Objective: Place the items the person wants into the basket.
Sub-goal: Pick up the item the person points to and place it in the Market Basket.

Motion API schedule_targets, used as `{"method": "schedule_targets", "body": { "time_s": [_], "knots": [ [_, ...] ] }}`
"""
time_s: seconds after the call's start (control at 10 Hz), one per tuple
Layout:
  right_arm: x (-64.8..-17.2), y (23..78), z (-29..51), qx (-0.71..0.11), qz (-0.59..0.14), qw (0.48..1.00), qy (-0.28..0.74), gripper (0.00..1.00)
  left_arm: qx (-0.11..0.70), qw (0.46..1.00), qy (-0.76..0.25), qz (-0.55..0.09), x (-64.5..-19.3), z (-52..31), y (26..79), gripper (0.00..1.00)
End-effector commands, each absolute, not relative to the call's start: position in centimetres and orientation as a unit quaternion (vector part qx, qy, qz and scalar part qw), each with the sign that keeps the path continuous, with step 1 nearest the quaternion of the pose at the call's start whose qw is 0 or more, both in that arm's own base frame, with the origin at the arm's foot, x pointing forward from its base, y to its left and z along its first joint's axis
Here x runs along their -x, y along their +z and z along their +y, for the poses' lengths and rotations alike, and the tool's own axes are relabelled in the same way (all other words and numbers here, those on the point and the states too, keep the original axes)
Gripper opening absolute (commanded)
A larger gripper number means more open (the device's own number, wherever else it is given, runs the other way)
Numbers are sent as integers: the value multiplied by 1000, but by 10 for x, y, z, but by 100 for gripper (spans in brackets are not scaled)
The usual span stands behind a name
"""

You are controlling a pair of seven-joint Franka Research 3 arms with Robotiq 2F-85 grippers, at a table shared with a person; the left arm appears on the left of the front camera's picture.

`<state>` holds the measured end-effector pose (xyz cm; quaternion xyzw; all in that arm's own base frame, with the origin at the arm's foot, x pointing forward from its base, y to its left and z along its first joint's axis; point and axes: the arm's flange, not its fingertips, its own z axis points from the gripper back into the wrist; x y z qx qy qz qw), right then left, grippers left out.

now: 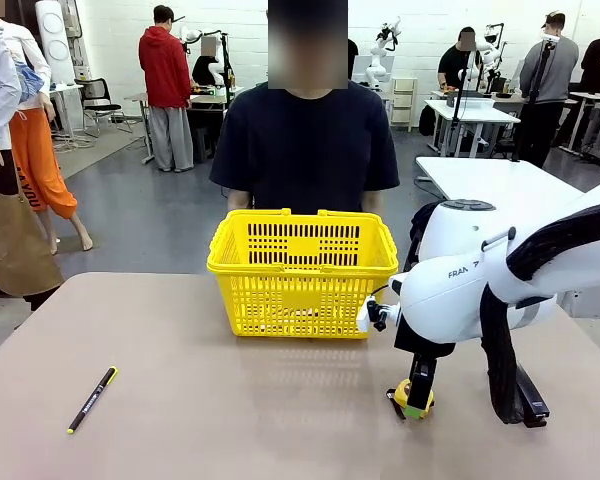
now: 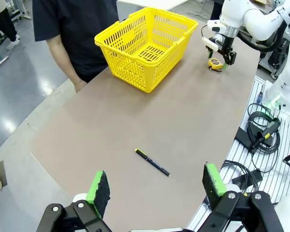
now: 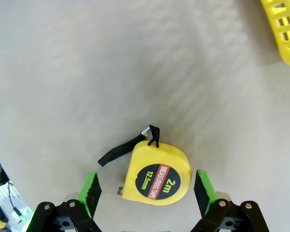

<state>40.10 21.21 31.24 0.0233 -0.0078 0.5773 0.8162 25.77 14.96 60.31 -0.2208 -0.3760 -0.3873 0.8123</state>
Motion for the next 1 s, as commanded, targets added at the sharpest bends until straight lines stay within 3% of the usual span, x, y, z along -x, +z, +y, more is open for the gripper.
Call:
{"method": "schedule_targets", "body": {
  "time_s": [0.0,0.5,0.6,0.7,0.8,0.9],
  "knots": [
    [-411,306,214,-3,1,814,580,100,220,804,-393,-389,-259,151,603,100],
    [-415,298,217,-2,9,811,585,100,220,804,-393,-389,-259,151,603,100],
    [-414,297,217,12,1,804,595,92,220,804,-393,-389,-259,151,603,100],
    [-413,298,216,15,6,803,596,41,220,804,-393,-389,-259,151,603,100],
    [-412,298,216,15,5,803,596,33,220,804,-393,-389,-259,151,603,100],
    [-413,298,217,15,5,802,597,0,220,804,-393,-389,-259,151,603,100]
  ]
}}
